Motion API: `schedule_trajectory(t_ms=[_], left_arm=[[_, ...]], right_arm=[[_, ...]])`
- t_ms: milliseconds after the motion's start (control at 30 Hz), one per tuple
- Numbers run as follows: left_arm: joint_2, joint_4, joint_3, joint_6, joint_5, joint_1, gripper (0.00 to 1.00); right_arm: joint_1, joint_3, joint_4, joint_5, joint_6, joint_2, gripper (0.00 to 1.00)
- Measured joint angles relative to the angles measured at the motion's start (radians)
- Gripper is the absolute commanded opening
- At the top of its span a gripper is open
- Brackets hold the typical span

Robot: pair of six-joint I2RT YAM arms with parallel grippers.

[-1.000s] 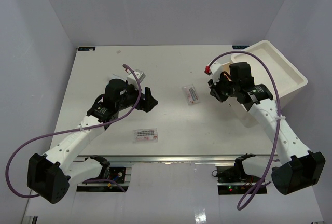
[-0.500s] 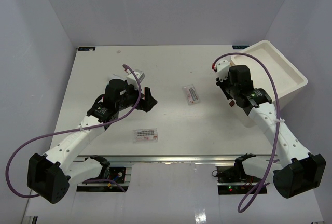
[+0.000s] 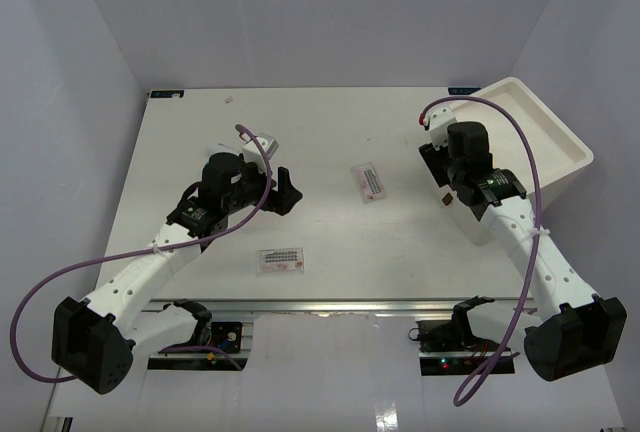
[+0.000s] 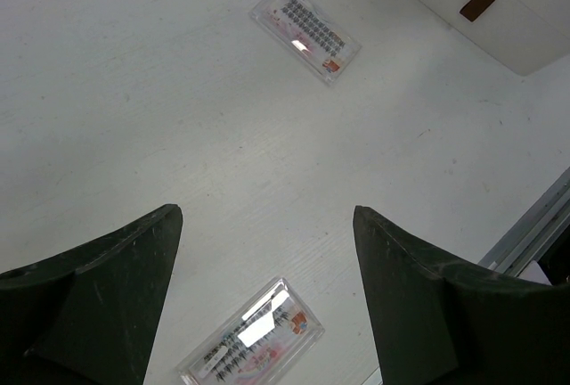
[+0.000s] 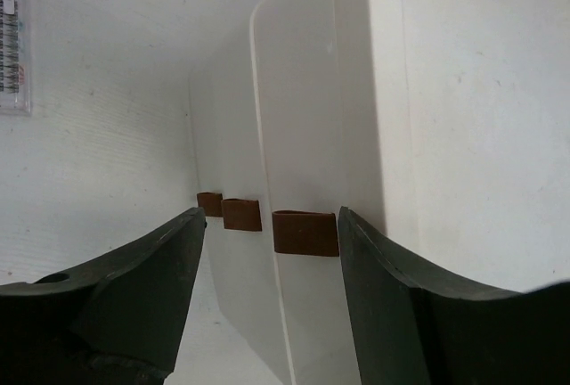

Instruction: Organize the makeup

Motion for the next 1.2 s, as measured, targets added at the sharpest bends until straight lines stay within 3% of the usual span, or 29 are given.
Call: schedule_trajectory(t_ms=[300, 467, 667, 767, 867, 1200], left_arm=[[-0.005, 0.000, 0.000, 0.001, 0.001, 0.000, 0.90], [-0.015, 0.013, -0.011, 0.008, 0.054, 0.001, 0.90], [0.019, 0.109, -0.037, -0.026, 0.292, 0.000, 0.87], [0.106, 0.236, -0.038, -0.121, 0.423, -0.006, 0.87], [0.236, 0.351, -0.023, -0.204, 0.465, -0.045, 0.87], [0.740, 0.663, 0.279, -0.242, 0.342, -0.306, 0.85]], right_arm=[[-0.008, 0.003, -0.002, -0.060, -0.013, 0.001, 0.79], [-0.026, 0.072, -0.127, -0.374, -0.087, -0.028, 0.79], [-0.055, 0.141, -0.177, -0.754, -0.191, -0.135, 0.69], [-0.100, 0.129, -0.169, -0.907, -0.203, -0.154, 0.65], [-0.152, 0.110, -0.151, -1.037, -0.195, -0.147, 0.63], [-0.358, 0.074, 0.045, -1.281, -0.010, -0.197, 0.64]])
